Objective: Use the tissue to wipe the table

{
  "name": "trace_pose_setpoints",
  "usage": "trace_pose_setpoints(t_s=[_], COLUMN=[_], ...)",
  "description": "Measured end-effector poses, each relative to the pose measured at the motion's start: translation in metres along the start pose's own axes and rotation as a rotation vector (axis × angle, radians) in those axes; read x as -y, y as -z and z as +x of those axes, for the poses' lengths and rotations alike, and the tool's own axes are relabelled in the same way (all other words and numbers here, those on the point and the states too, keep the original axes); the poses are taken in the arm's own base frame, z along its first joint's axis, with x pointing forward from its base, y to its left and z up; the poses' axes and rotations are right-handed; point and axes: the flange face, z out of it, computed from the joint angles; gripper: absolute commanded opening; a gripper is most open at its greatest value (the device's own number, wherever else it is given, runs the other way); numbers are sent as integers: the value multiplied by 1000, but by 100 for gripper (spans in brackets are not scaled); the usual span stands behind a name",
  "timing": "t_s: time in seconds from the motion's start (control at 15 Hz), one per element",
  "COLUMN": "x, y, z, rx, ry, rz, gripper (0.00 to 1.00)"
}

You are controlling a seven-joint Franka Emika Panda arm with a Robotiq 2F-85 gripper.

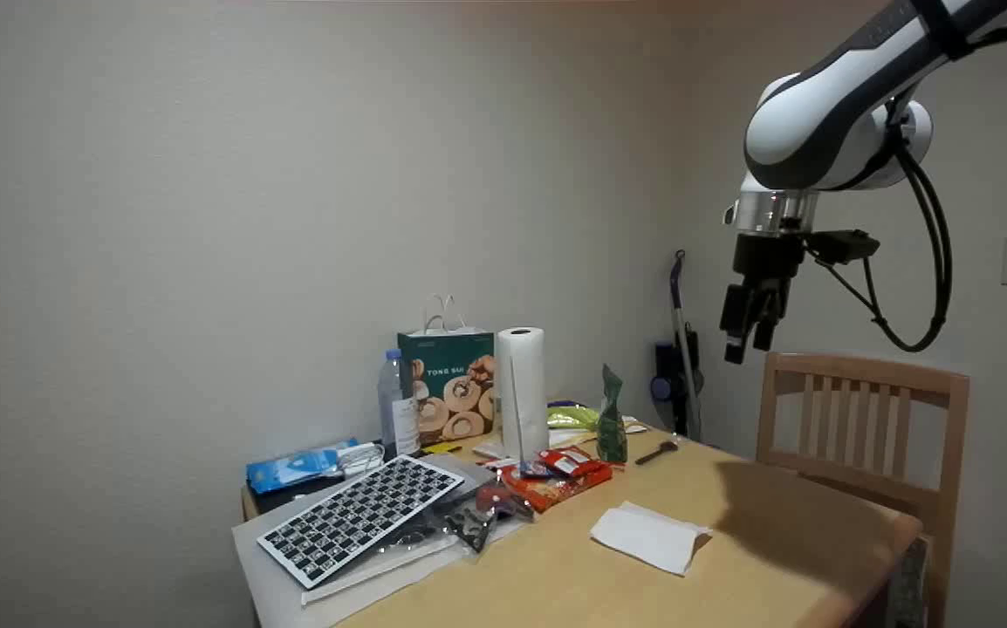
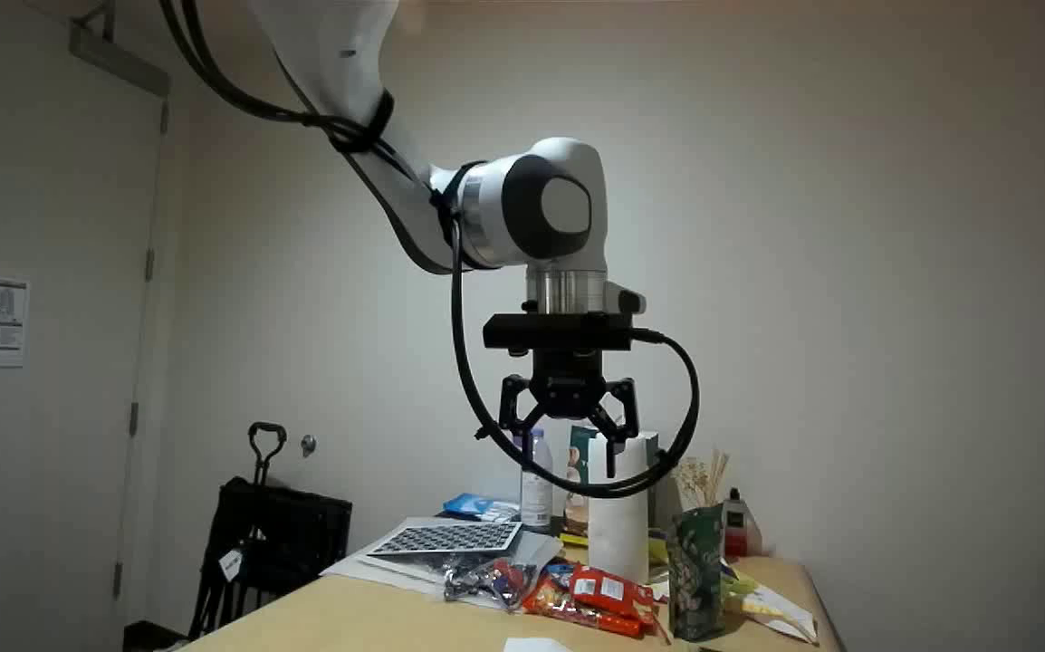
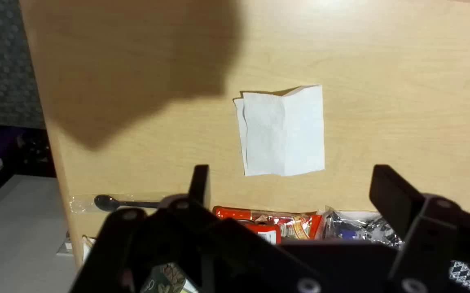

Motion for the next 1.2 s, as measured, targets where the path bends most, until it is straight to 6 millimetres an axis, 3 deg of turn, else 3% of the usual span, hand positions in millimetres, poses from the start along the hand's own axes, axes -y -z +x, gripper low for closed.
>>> trace_pose_setpoints(t_s=[0.53,1.2], x=[8,52], y=[-1,-40], z=[6,103], rx=[8,175], ry=[20,149], rz=[-2,29], gripper=[100,100])
